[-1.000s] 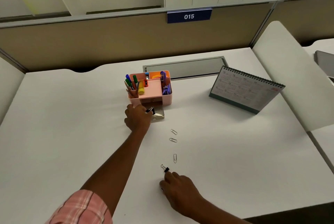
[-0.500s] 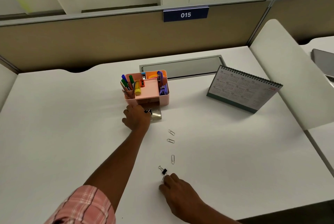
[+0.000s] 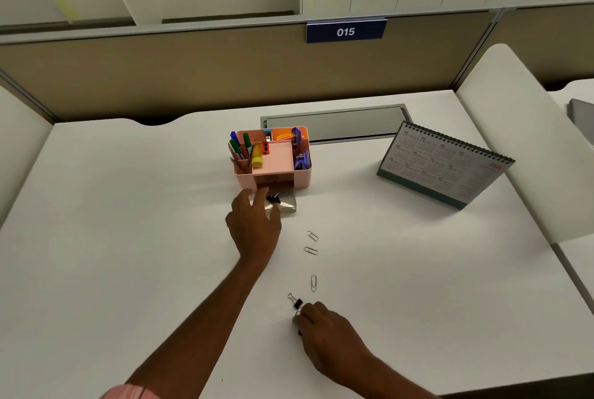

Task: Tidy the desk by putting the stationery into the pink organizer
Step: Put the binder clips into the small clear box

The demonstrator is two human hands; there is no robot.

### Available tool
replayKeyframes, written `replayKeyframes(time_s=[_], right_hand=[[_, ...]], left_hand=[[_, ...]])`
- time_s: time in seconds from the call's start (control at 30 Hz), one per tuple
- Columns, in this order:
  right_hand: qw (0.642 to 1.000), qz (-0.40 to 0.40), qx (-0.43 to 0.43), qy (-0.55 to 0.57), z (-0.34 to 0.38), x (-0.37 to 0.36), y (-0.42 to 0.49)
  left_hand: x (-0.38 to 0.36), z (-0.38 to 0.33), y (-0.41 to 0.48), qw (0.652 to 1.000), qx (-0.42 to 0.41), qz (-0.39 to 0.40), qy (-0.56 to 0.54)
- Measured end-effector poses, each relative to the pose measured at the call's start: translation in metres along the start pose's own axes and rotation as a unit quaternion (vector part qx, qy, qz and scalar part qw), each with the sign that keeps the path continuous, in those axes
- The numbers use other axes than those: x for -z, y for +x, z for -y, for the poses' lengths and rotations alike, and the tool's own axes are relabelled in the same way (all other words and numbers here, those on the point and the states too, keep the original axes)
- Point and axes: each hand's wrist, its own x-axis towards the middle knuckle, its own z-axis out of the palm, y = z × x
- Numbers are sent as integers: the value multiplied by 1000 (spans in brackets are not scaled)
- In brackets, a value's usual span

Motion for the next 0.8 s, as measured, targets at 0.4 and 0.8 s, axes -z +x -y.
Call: replayKeyframes(time_s=[0.4, 0.8], right_hand=[[994, -91, -57, 20, -50, 69, 54], [987, -121, -57, 88, -62, 121, 148]], left_hand=[[-2, 63, -112, 959, -55, 234, -147], [11, 74, -124, 935, -166, 293, -108]])
